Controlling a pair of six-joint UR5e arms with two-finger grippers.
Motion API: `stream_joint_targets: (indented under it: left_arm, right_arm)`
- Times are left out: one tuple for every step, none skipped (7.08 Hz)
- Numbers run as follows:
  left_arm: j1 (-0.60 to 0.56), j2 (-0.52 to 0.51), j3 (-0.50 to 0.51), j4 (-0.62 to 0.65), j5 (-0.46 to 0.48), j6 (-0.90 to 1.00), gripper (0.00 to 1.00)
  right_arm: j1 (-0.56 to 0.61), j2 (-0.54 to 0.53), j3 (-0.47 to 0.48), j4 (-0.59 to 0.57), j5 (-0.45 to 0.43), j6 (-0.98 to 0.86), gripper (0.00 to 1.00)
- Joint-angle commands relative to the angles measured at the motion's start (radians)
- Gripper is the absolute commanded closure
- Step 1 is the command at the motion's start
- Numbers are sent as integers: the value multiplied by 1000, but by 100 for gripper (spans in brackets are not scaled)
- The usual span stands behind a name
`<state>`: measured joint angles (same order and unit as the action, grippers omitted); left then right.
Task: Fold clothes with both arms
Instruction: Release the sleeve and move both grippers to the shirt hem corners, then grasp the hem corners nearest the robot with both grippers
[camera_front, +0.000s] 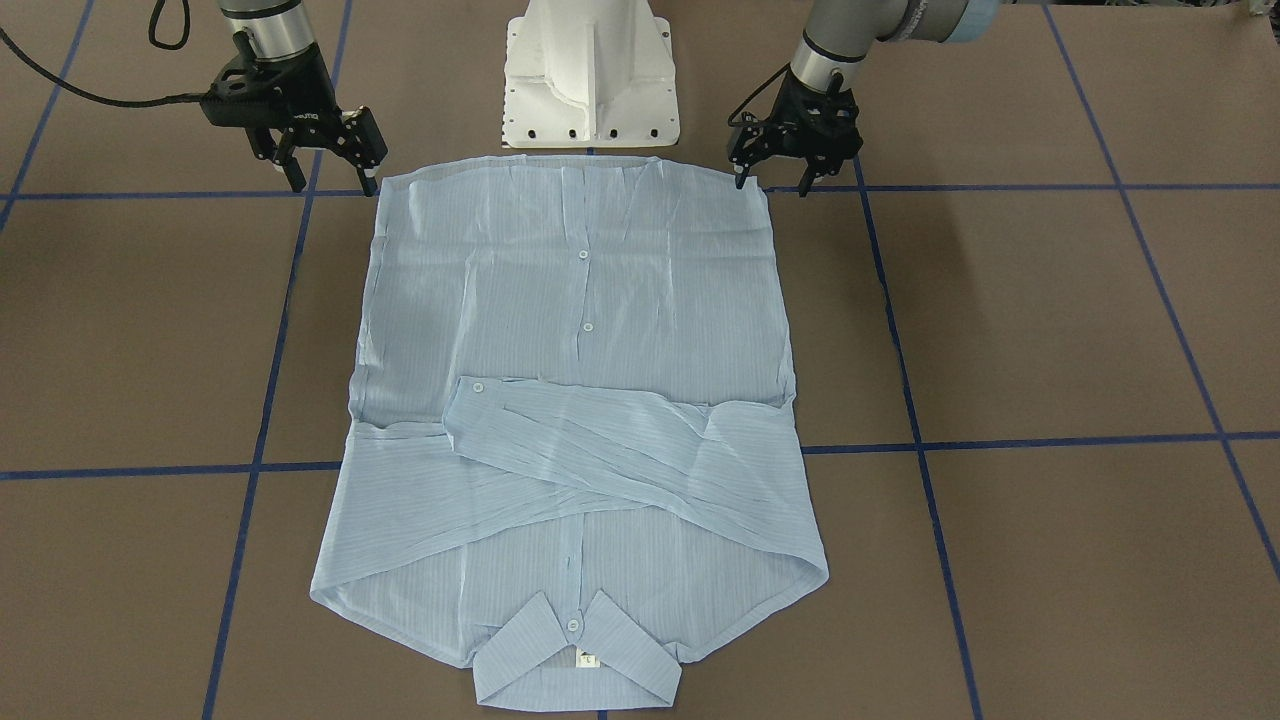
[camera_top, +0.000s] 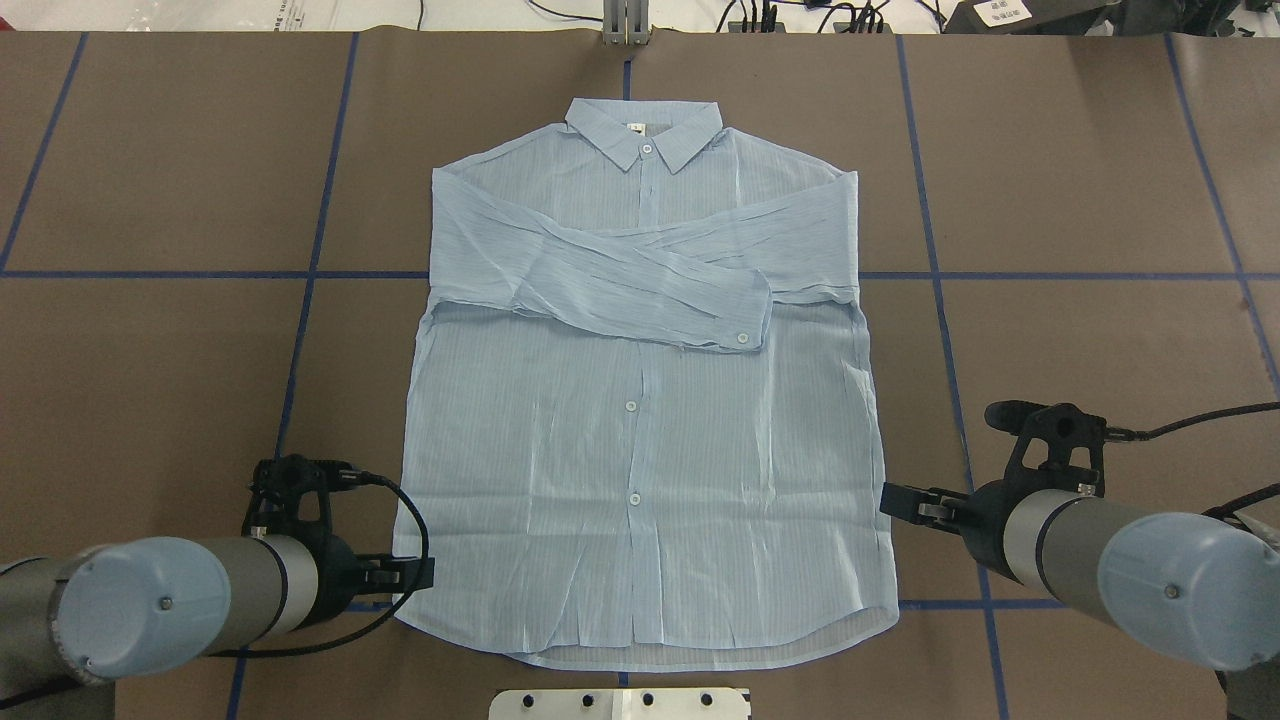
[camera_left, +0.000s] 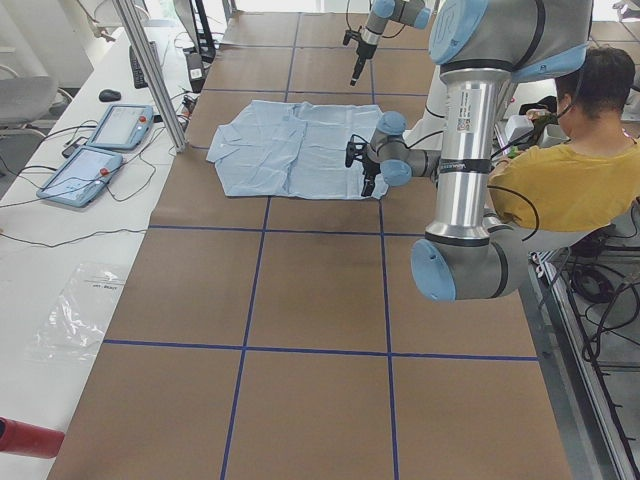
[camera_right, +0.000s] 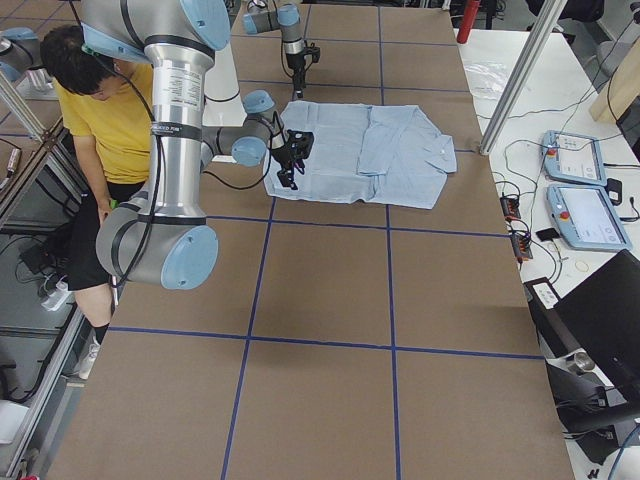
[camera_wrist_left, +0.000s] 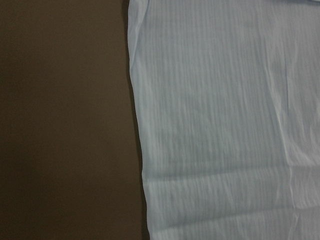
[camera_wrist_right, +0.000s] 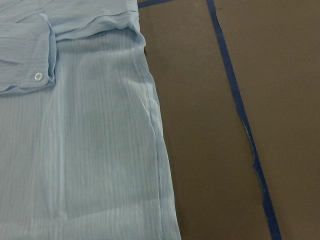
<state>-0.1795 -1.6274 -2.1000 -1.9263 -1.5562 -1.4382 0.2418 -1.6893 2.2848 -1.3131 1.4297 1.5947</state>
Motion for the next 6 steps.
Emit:
stream_joint_targets:
  left_arm:
    - [75,-20,3,78,30,-88,49]
    - [77,-25,8,78,30,-88,51]
    - [77,-31,11,79,28,-87,52]
    - [77,-32,17,78,28,-87,51]
    - [77,-42,20,79,27,-84,52]
    - [77,-54,27,79,27,-79,52]
  right_arm:
    - [-38,-3,1,0,-34,22,0]
    - [-50,-3,-1,0,-46,28,0]
    - [-53,-3,-1,0,-49,30,0]
    - [-53,-3,-1,0,-51,31,0]
    - [-55,-1,-2,0,-51,31,0]
    - [-56,-1,-2,0,-49,31,0]
